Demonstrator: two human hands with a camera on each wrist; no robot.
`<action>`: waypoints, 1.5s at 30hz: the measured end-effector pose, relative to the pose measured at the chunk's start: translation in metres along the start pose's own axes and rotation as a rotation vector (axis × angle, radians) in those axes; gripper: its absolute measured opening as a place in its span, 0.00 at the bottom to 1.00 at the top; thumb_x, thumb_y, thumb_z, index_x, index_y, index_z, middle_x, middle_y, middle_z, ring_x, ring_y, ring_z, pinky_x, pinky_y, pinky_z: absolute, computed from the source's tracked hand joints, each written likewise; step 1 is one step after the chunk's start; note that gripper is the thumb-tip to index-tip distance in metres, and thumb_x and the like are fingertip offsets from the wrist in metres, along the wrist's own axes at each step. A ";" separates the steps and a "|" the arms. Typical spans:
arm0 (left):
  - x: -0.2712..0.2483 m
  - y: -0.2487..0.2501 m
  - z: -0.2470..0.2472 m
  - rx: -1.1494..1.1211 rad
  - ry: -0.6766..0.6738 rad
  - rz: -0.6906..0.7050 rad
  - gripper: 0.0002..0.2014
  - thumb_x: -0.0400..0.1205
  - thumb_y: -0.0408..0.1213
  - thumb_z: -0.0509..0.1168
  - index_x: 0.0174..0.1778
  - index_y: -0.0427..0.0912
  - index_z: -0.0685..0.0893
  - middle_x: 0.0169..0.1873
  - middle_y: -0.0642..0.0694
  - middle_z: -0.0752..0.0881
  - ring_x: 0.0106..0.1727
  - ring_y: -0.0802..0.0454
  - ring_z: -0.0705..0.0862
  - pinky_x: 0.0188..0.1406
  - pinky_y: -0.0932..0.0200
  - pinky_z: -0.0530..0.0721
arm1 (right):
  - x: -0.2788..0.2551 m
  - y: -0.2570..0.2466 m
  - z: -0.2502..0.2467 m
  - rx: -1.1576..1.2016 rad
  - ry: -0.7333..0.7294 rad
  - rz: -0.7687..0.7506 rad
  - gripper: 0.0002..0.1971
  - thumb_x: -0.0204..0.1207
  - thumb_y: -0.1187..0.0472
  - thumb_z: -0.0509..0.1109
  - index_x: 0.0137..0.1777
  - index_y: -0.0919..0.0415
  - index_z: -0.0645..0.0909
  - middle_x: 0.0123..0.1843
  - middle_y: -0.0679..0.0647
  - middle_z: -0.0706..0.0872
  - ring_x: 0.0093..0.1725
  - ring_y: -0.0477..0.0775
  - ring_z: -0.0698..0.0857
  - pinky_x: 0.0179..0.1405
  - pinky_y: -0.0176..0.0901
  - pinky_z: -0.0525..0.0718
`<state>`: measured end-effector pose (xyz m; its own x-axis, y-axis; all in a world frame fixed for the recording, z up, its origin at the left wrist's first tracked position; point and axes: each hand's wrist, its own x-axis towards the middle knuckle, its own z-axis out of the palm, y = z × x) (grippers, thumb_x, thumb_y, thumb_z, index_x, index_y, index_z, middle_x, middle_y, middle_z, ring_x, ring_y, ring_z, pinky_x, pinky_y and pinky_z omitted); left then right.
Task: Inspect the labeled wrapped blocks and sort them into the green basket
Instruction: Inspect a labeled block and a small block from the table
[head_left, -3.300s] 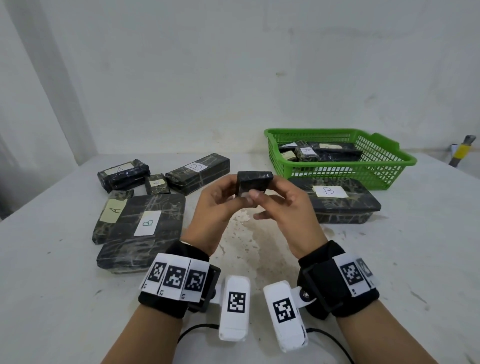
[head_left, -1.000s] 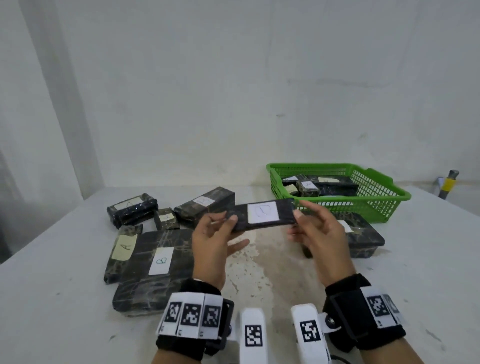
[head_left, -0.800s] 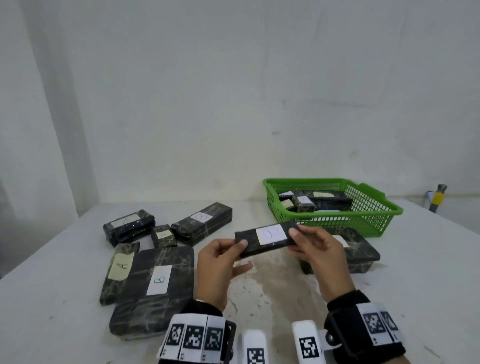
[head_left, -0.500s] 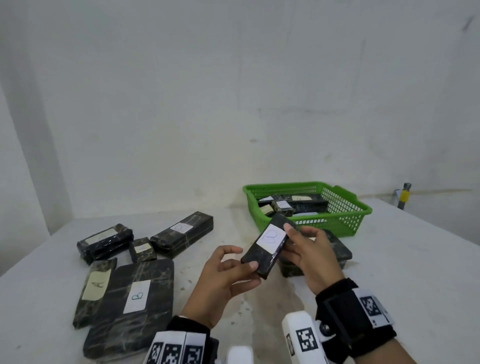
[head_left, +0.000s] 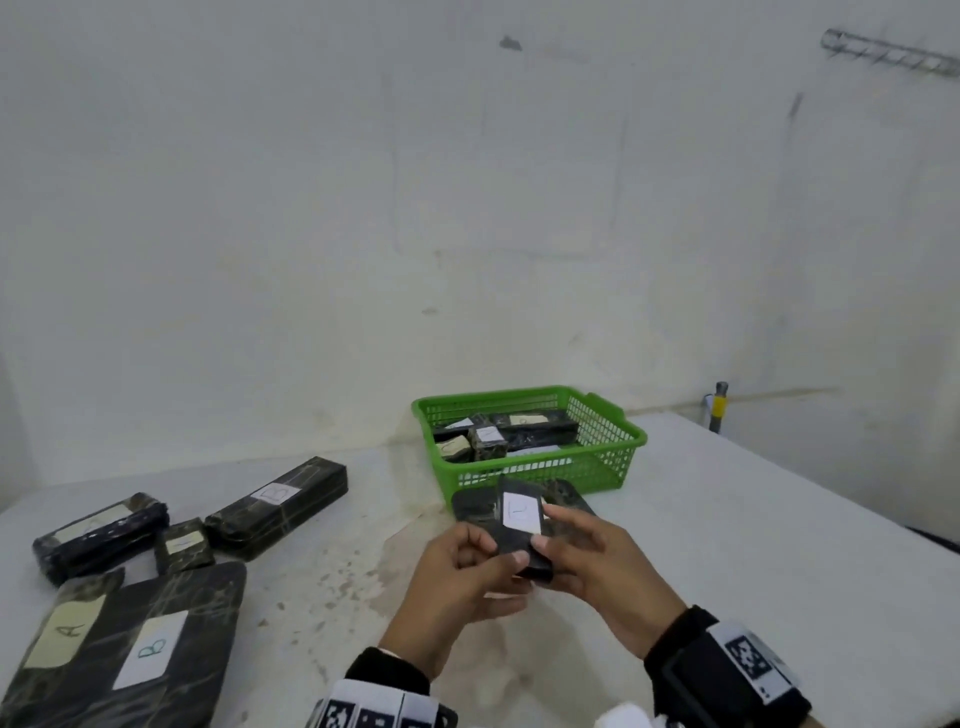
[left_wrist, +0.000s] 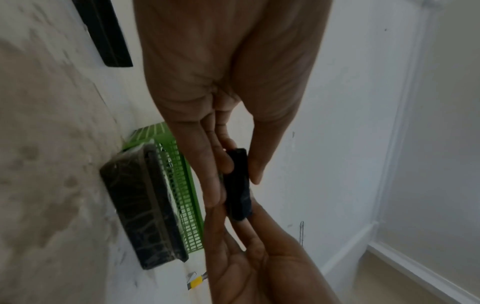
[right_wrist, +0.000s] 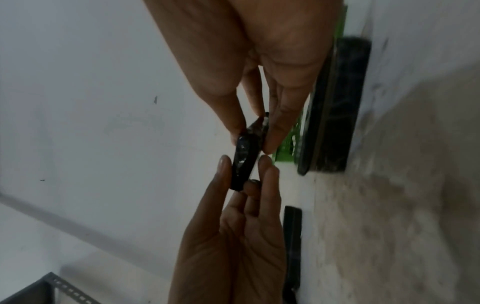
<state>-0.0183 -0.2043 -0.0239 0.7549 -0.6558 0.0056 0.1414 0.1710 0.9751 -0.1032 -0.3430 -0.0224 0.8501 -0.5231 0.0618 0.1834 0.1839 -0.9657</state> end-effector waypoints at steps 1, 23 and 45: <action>0.004 -0.003 0.006 0.023 -0.014 -0.007 0.10 0.77 0.25 0.73 0.44 0.34 0.76 0.36 0.33 0.85 0.36 0.41 0.90 0.33 0.51 0.90 | 0.003 -0.005 -0.012 -0.044 0.031 -0.007 0.16 0.75 0.75 0.73 0.61 0.62 0.82 0.48 0.63 0.91 0.43 0.58 0.91 0.36 0.43 0.89; 0.036 -0.035 -0.026 -0.306 0.426 -0.091 0.06 0.86 0.33 0.61 0.46 0.39 0.82 0.43 0.41 0.84 0.46 0.43 0.86 0.47 0.54 0.82 | 0.116 -0.006 -0.127 -0.554 0.222 0.313 0.16 0.76 0.77 0.72 0.64 0.73 0.83 0.40 0.59 0.84 0.34 0.52 0.82 0.24 0.37 0.86; 0.034 -0.035 -0.024 -0.252 0.404 -0.075 0.06 0.86 0.34 0.61 0.45 0.40 0.81 0.42 0.43 0.84 0.46 0.45 0.86 0.46 0.55 0.81 | 0.121 0.002 -0.140 -0.770 0.179 0.267 0.15 0.74 0.69 0.78 0.60 0.66 0.85 0.42 0.63 0.86 0.35 0.55 0.83 0.33 0.38 0.87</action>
<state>0.0179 -0.2148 -0.0632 0.9180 -0.3434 -0.1984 0.3184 0.3399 0.8849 -0.0690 -0.5223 -0.0521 0.7137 -0.6791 -0.1715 -0.4569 -0.2658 -0.8489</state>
